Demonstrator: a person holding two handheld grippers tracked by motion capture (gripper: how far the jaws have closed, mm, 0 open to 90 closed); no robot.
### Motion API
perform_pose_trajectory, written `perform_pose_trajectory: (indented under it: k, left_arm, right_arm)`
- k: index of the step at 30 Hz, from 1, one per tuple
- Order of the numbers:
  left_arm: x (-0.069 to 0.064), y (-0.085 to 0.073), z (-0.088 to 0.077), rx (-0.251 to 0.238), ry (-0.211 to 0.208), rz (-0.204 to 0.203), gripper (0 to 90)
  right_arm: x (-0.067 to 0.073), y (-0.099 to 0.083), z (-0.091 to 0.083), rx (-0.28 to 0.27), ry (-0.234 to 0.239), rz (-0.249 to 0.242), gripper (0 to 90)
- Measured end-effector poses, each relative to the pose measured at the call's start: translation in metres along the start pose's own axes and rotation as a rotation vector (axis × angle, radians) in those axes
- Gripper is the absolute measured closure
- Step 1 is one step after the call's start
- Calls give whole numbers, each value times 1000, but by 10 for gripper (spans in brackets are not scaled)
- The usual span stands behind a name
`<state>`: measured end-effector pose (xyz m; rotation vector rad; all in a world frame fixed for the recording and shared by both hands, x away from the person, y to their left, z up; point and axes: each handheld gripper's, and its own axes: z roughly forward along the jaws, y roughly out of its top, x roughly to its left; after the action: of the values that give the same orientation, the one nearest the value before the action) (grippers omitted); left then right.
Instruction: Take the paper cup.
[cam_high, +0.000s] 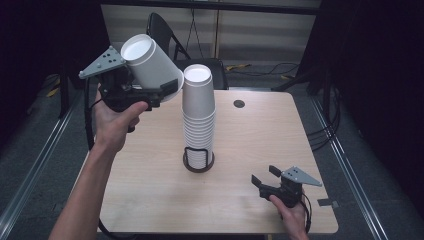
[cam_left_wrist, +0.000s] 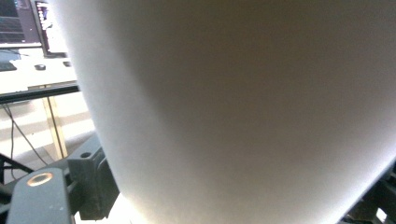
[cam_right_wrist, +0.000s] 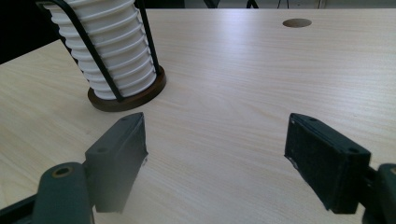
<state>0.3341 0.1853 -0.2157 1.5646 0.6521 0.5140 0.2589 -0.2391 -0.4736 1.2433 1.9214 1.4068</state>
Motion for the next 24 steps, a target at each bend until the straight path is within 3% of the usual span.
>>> perform_pose_trajectory:
  k: [2,9,14,24]
  left_arm:
    - [2,-8,-5,26,26,-1,132]
    - [5,-24,-16,46,53,-13,133]
    - [3,-35,-19,56,54,-14,133]
    - [-5,-71,-20,125,47,-19,132]
  right_arm:
    - [1,0,0,-1,1,-1,208]
    - [2,0,1,1,2,-4,208]
    - [3,0,2,2,7,-4,208]
    - [4,0,1,-2,9,-1,212]
